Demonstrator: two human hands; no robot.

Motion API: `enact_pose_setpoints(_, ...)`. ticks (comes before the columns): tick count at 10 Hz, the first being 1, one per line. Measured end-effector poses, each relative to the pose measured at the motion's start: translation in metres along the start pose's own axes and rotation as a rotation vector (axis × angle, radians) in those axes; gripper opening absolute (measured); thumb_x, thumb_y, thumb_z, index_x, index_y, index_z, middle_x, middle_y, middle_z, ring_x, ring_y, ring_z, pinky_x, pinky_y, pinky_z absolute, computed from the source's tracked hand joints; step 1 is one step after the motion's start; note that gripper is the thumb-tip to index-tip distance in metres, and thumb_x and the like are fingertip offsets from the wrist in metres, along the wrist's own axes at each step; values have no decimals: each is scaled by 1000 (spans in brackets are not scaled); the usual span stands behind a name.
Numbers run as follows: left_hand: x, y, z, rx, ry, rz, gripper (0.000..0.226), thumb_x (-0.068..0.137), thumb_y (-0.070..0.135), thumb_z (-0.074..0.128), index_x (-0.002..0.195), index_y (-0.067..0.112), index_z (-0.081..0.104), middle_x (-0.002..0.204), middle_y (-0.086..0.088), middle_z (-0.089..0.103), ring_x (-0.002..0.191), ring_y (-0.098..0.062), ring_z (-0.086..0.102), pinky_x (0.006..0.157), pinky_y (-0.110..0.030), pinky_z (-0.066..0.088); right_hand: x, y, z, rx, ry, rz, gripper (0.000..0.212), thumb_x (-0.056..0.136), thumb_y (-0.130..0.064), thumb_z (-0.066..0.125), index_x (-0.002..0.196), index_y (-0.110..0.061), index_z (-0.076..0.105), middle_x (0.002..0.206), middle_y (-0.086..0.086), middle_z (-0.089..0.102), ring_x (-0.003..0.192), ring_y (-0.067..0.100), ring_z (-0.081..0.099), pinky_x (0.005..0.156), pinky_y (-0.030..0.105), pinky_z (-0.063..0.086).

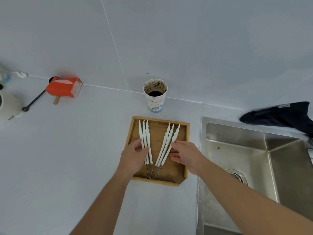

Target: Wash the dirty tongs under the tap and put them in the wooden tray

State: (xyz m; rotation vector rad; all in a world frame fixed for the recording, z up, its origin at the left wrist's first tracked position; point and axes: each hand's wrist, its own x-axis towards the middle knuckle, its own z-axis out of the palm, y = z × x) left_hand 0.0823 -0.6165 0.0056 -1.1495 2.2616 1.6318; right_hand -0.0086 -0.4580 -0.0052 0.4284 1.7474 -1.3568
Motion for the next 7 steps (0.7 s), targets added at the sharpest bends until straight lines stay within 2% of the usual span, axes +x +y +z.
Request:
enact_pose_setpoints(1,-5,3,-2,1,0,-20,42,100,24,59,142,22,55,134,7,61,85,3,57,59,-5,44,-6,-1,-6,79,-13,28,26,98,-22,65,122,-13,67,114,10,74,105,22,71,95,36,59)
enact_pose_setpoints(2,-12,4,-6,-28,-7,-58,49,99,27,60,147,21,50,144,2,57,113,-8,55,90,-20,47,-20,-5,-12,134,-27,40,38,98,-22,64,133,-9,57,125,11,65,110,25,66,99,39,56)
enact_pose_setpoints(3,-19,2,-9,-79,7,-114,46,96,32,63,141,25,55,140,2,59,126,-18,56,110,-39,46,-37,-7,-18,198,-31,27,41,100,-22,62,137,-6,52,133,16,61,116,30,63,104,44,53)
enact_pose_setpoints(4,-31,5,-14,-330,-12,-169,33,97,29,64,129,21,64,126,0,67,114,-16,64,103,-38,53,-62,-9,-27,315,-56,-17,18,100,-24,62,110,-9,65,125,15,66,114,31,65,107,48,50)
enact_pose_setpoints(5,-48,17,-17,-671,-64,-188,29,101,24,58,126,11,64,117,-6,72,110,-21,69,102,-42,53,-82,-12,-38,465,-86,-63,24,102,-26,57,117,-9,66,117,13,74,109,31,69,102,46,52)
enact_pose_setpoints(7,-70,46,-16,-985,-161,-166,28,101,29,55,117,9,68,115,-12,76,105,-26,73,87,-39,55,-124,-29,-66,592,-128,-170,35,104,-32,49,118,-6,68,108,13,78,99,28,75,89,41,57)
